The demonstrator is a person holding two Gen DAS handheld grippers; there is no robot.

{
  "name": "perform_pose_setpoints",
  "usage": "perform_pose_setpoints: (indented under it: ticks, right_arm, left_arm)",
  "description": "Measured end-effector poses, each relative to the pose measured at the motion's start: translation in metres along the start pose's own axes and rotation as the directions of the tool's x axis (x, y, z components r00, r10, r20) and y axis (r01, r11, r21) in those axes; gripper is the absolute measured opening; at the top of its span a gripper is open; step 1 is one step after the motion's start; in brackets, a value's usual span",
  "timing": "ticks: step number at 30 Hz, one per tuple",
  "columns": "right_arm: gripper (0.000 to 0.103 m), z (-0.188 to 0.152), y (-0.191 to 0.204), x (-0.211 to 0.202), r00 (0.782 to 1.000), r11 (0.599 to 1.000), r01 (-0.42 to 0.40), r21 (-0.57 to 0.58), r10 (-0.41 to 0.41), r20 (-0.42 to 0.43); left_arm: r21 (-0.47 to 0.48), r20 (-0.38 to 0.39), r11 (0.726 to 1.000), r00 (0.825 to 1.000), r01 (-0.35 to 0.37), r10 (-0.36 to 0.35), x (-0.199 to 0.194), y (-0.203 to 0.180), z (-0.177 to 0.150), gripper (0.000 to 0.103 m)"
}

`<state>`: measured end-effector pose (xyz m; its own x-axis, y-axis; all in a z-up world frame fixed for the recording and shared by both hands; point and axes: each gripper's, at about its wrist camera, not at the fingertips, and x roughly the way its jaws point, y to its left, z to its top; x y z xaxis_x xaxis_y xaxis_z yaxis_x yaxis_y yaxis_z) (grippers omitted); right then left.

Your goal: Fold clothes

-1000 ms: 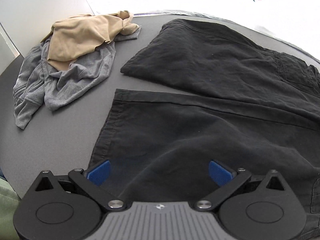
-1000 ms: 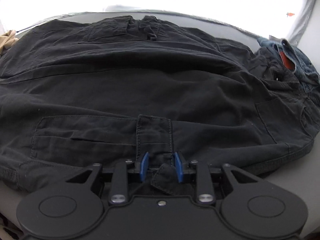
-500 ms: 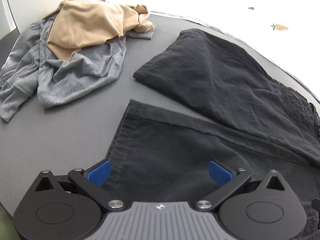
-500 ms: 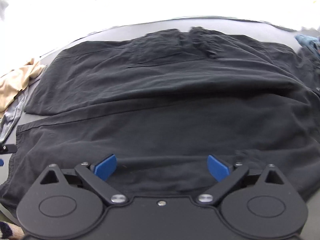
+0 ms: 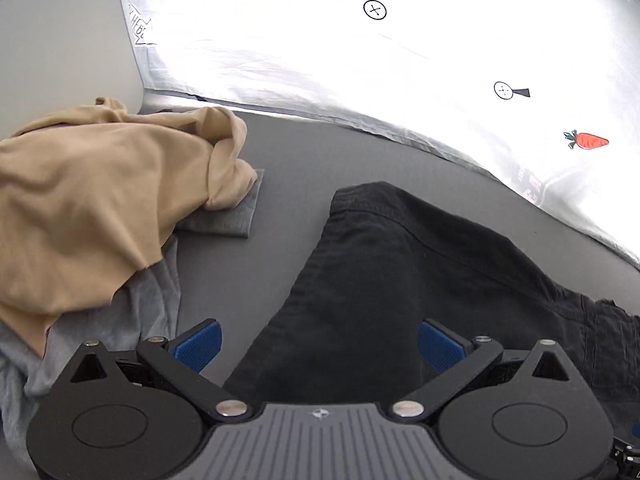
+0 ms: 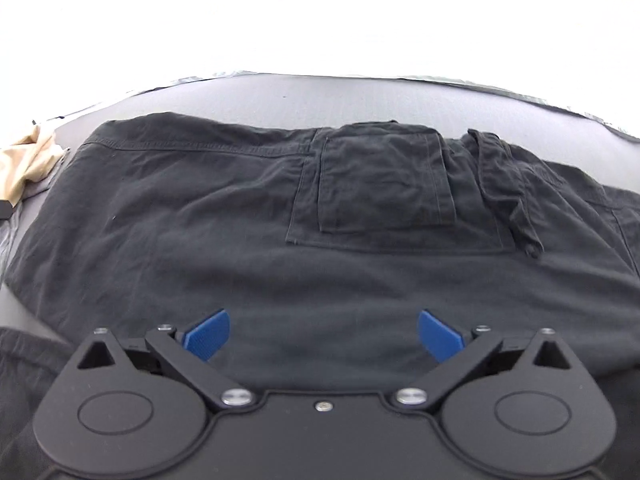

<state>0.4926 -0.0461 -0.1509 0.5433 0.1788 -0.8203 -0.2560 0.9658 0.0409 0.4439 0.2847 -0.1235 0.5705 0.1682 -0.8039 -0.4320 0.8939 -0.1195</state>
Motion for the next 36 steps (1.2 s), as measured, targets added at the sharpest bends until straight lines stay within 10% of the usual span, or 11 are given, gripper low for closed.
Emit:
perform_pose_setpoints:
  ticks: [11,26,29,31,36]
  right_arm:
    - [0.102,0.034,0.025,0.065,0.998,0.995,0.058,-0.075,-0.057,0.011]
    - [0.103,0.019,0.020,0.066,0.998,0.999,0.024,-0.044,-0.022,0.053]
    - [0.103,0.019,0.020,0.066,0.999,0.999,0.023,-0.046,-0.021,0.049]
    - [0.103,0.020,0.020,0.066,0.999,0.999,0.022,-0.047,-0.020,0.044]
    - [0.095,0.026,0.026,0.055,0.999,0.996,0.046,-0.079,-0.044,0.031]
  left_arm:
    - [0.113,-0.022,0.992,0.998,0.053,-0.051,0.109,-0.034,0.061,0.092]
    - [0.166,-0.057,0.986,0.998,0.033,-0.024,0.134,-0.053,0.062,0.075]
    - [0.112,-0.012,0.993,0.999,-0.033,0.035,0.134,-0.054,0.062,0.056]
    - [0.079,-0.002,0.997,1.000,-0.001,0.001,0.131,-0.053,0.064,0.019]
    - [0.174,0.221,0.984,0.975,-0.038,-0.001,0.071,-0.083,0.072,0.013]
